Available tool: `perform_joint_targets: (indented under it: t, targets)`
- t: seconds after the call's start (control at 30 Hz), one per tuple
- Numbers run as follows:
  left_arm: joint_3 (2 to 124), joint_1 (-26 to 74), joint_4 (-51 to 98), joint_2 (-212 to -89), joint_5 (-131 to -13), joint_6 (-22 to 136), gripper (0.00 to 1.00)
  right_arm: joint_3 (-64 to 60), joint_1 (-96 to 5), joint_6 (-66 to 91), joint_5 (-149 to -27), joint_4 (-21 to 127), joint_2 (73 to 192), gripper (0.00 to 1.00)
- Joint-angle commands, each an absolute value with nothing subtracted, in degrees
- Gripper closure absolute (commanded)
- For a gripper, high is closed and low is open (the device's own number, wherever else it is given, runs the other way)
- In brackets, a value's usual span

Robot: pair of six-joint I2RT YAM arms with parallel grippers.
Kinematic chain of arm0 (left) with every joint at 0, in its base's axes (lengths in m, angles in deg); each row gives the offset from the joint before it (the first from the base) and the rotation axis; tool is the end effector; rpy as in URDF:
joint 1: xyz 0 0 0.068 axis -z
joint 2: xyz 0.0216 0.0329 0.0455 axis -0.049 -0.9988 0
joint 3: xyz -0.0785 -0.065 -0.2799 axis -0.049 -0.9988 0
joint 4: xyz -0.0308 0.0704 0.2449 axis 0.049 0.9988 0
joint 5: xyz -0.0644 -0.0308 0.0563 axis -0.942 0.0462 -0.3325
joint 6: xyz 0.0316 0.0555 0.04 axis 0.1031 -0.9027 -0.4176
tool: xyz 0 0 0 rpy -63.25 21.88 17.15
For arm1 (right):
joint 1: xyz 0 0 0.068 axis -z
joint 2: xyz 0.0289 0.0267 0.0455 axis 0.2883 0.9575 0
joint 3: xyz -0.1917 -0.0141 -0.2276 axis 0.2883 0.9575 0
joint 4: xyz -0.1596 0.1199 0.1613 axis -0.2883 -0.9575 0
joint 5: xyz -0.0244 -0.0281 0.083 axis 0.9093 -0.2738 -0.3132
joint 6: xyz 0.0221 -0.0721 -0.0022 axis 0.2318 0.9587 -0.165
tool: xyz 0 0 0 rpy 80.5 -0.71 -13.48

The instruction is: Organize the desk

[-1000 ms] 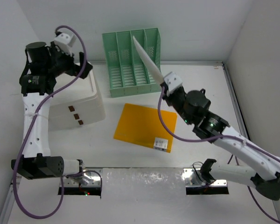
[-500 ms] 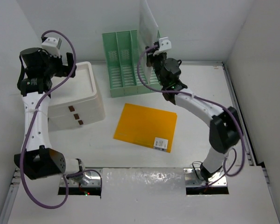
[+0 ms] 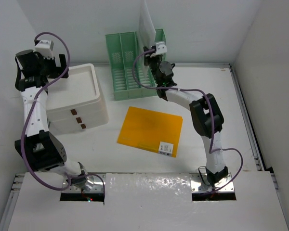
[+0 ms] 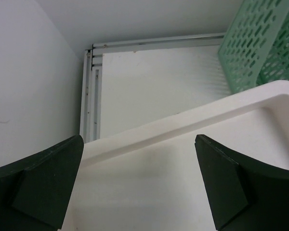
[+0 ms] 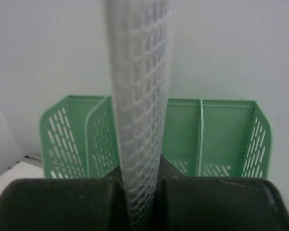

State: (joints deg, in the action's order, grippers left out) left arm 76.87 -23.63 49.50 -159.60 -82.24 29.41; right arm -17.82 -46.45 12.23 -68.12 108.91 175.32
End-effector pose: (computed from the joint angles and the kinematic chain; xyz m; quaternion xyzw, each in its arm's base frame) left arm 0.3392 0.1074 0.4150 0.0563 0.8250 0.0465 0.5604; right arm 0.4760 0.2563 0.3312 -0.0231 0.5541 0.2073 0.8059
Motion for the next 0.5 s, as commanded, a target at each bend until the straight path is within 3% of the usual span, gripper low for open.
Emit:
perform_joint_targets:
  t: [0.0, 0.27, 0.3, 0.37, 0.4, 0.47]
  targets:
    - [78.59, -25.75, 46.70, -159.86, -84.72, 29.42, 0.00, -20.70, -46.03, 15.00, -69.18, 120.91, 178.81, 1.00]
    - [77.80, -26.19, 47.31, -159.16, -87.17, 27.75, 0.00, -19.66, -45.06, 14.75, -68.83, 120.30, 184.62, 1.00]
    - [77.89, -26.19, 47.66, -159.16, -87.88, 27.49, 0.00, -19.39, -45.14, 14.66, -69.27, 117.51, 184.45, 0.96]
    - [77.89, -26.19, 48.54, -158.98, -89.37, 26.78, 0.00, -16.60, -45.14, 15.01, -71.73, 115.90, 183.22, 0.77]
    - [77.80, -26.19, 48.89, -158.89, -89.81, 26.69, 0.00, -14.75, -45.06, 15.45, -72.69, 116.16, 180.87, 0.50]
    - [77.80, -26.19, 49.59, -158.54, -91.05, 26.26, 0.00, -9.50, -45.15, 16.07, -75.24, 115.90, 177.43, 0.32]
